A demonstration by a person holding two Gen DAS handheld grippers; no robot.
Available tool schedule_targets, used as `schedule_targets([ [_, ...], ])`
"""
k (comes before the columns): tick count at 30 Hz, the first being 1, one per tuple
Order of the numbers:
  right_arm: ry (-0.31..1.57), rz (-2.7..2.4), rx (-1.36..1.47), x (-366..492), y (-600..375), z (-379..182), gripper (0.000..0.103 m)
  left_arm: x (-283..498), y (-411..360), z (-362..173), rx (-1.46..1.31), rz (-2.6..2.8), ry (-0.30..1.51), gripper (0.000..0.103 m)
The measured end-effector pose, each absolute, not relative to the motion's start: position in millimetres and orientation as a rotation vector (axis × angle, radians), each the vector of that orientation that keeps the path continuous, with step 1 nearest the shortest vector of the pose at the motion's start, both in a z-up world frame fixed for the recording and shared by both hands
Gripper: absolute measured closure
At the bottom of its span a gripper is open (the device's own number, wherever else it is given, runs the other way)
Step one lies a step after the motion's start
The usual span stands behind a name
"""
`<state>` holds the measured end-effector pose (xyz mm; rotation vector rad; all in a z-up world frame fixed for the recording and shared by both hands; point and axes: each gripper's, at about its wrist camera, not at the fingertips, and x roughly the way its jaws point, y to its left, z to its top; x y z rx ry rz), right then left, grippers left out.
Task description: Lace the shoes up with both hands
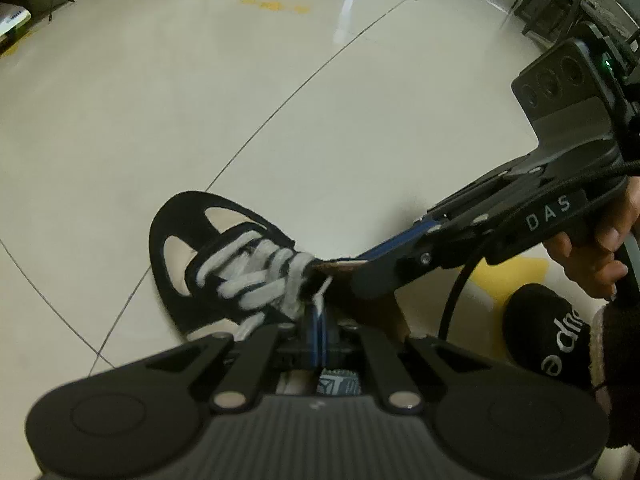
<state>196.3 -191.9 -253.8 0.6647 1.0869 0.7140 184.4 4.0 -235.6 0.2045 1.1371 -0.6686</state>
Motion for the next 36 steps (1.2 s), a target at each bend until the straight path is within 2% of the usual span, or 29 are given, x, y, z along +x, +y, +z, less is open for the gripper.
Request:
schedule_targets([
  [8,1.077,0.716,0.632,196,-187,-253,0.085,179,0,-237,0.210,-0.699,1.108,0.101],
  [18,1.087,0.678,0.593,197,-178,-239,0.076,184,11,-232,0.094,-0.649,1.073,0.101],
  [21,1.066,0.653,0.675,201,-186,-235,0.068,181,11,-230,0.095,-0.649,1.059,0.101],
  [30,1.152,0.474,0.960,206,-202,-256,0.068,176,6,-230,0.082,-0.656,1.066,0.101],
  [36,1.164,0.442,0.987,209,-199,-253,0.068,178,12,-225,0.032,-0.628,1.086,0.101],
])
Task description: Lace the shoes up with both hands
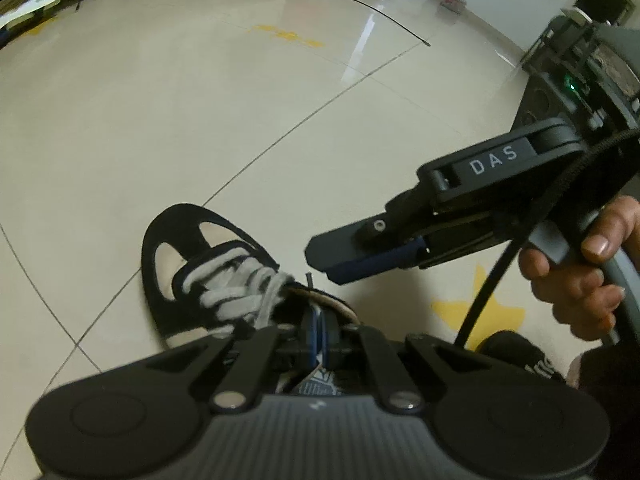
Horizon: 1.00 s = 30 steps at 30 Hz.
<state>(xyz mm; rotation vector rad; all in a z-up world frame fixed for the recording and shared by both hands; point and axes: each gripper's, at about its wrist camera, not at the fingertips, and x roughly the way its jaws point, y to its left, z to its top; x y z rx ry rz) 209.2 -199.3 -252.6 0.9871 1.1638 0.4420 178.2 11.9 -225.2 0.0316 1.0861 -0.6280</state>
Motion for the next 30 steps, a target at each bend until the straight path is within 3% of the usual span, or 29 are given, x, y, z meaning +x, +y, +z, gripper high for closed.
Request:
schedule_targets([
  [9,1.153,0.402,0.994,211,-189,-251,0.077,176,10,-219,0.030,-0.588,1.095,0.101],
  [19,1.135,0.371,1.017,199,-189,-261,0.077,170,12,-226,-0.004,-0.552,1.061,0.100],
  [24,1.098,0.362,0.962,199,-185,-263,0.094,164,16,-228,-0.032,-0.545,1.022,0.100],
  [30,1.044,0.347,0.935,192,-183,-259,0.099,157,21,-229,-0.072,-0.535,0.983,0.100],
])
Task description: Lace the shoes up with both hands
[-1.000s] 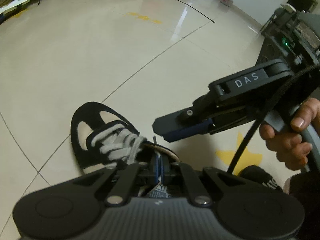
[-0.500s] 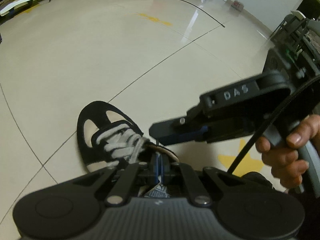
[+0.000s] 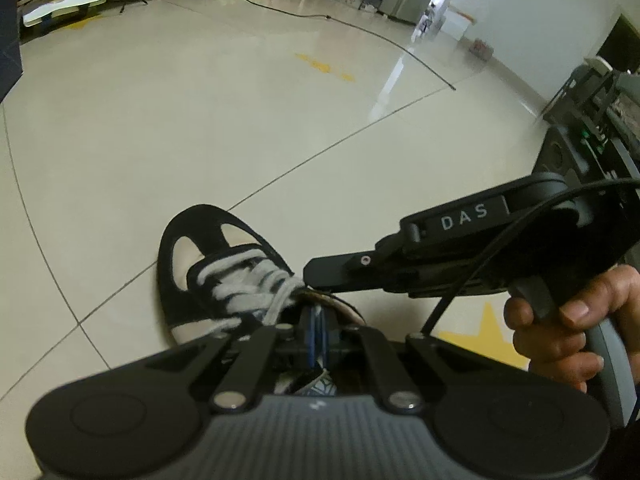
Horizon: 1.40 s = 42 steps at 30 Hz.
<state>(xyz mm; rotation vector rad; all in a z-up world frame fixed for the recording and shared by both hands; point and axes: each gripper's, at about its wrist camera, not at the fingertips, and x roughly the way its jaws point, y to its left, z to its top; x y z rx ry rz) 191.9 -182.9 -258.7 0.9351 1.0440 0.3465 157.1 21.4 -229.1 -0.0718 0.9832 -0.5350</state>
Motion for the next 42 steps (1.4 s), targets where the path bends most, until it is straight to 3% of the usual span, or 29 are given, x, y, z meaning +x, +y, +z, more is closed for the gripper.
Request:
schedule_targets([
  [6,1.016,0.356,0.890,193,-184,-255,0.099,155,18,-229,-0.019,-0.541,0.950,0.090],
  [17,1.029,0.415,0.845,207,-182,-259,0.099,152,9,-232,0.112,-0.603,0.917,0.091],
  [20,1.019,0.415,0.825,206,-185,-258,0.099,154,5,-232,0.148,-0.615,0.909,0.097],
  [28,1.027,0.354,1.005,203,-199,-269,0.094,153,3,-228,0.212,-0.630,0.898,0.099],
  [29,1.025,0.361,1.002,202,-199,-268,0.092,154,3,-229,0.206,-0.631,0.902,0.099],
  [32,1.028,0.363,1.000,197,-200,-268,0.061,156,4,-230,0.184,-0.634,0.910,0.099],
  [39,1.051,0.377,1.030,193,-198,-273,0.065,156,7,-231,0.163,-0.630,0.917,0.098],
  [40,1.054,0.386,1.021,192,-197,-272,0.067,156,7,-231,0.164,-0.628,0.917,0.098],
  [42,1.055,0.401,0.998,191,-194,-271,0.082,155,6,-230,0.168,-0.627,0.918,0.098],
])
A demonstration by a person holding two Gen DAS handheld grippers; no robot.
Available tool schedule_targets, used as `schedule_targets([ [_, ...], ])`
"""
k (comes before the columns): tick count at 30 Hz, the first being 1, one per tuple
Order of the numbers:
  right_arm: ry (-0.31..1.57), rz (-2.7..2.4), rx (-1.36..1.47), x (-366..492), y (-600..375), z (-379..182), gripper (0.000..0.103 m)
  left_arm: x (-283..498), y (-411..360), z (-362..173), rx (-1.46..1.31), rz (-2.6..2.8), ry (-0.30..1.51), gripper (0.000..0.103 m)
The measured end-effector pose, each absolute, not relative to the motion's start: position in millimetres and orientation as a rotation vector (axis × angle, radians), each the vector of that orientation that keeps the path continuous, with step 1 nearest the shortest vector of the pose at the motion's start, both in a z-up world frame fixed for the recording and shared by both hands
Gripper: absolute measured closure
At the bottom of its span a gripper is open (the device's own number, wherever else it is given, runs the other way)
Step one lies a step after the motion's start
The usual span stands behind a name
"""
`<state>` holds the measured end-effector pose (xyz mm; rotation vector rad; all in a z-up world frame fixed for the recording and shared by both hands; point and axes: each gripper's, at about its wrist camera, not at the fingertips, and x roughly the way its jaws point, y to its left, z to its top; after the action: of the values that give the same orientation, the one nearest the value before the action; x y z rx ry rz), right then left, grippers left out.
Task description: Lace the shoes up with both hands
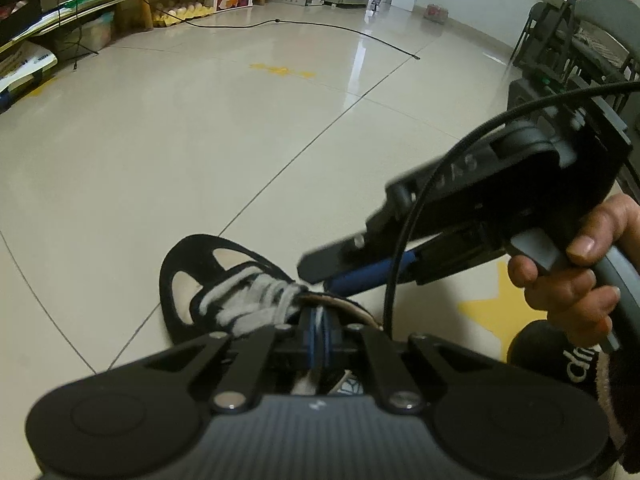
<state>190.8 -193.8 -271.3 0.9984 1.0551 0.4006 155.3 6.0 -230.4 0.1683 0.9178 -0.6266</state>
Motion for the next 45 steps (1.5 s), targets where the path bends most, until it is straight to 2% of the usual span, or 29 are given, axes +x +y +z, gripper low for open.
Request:
schedule_targets([
  [3,1.044,0.415,0.978,190,-193,-269,0.094,155,6,-231,0.177,-0.622,0.920,0.096],
  [6,1.031,0.422,0.927,192,-191,-261,0.098,156,6,-230,0.181,-0.615,0.927,0.093],
  [18,0.989,0.420,0.779,193,-189,-247,0.099,158,8,-208,0.365,-0.560,0.821,0.097],
  [23,0.956,0.378,0.734,195,-200,-245,0.099,175,32,-201,0.280,-0.470,0.832,0.097],
  [32,0.945,0.244,0.667,199,-238,-254,0.098,160,56,-207,0.152,-0.464,0.928,0.086],
  [35,0.956,0.186,0.626,200,-247,-262,0.098,154,64,-210,0.132,-0.454,0.957,0.076],
  [37,0.966,0.155,0.594,200,-250,-267,0.097,151,70,-212,0.119,-0.445,0.976,0.065],
  [39,0.966,0.142,0.558,200,-249,-269,0.097,148,77,-213,0.096,-0.439,1.001,0.061],
  [45,0.946,0.149,0.494,200,-242,-267,0.097,145,89,-219,-0.050,-0.481,1.068,0.060],
])
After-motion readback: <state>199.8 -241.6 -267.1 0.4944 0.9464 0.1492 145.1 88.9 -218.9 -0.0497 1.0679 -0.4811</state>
